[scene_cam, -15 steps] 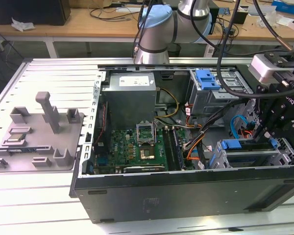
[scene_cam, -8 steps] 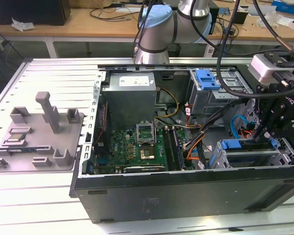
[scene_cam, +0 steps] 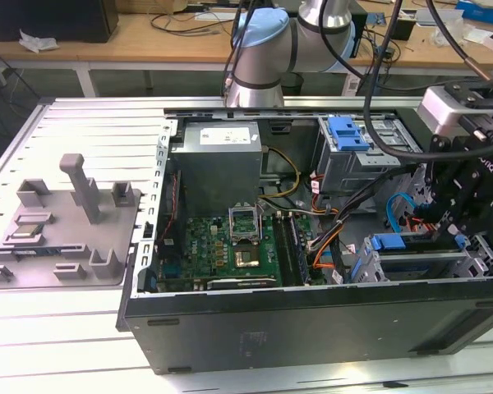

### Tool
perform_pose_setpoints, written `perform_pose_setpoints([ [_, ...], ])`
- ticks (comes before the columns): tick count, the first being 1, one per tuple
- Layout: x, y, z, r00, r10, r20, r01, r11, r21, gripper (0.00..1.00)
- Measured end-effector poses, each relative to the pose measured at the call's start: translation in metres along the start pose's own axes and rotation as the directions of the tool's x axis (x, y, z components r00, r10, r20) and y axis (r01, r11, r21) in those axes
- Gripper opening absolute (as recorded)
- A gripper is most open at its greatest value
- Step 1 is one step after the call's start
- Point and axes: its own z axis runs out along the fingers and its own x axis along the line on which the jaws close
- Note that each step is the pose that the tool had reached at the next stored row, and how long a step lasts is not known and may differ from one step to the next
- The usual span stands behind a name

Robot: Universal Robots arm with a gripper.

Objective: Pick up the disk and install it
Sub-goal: 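Insert the first disk wire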

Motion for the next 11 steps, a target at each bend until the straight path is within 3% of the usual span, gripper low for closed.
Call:
perform_pose_setpoints([
  [6, -0.0020, 0.0001, -0.0064, 1.0000, 0.000, -0.0009, 0.000, 1.0000, 0.0000, 0.36],
  [11, -0.0025, 0.0008, -0.0196, 1.0000, 0.000, -0.0010, 0.000, 1.0000, 0.0005, 0.36],
])
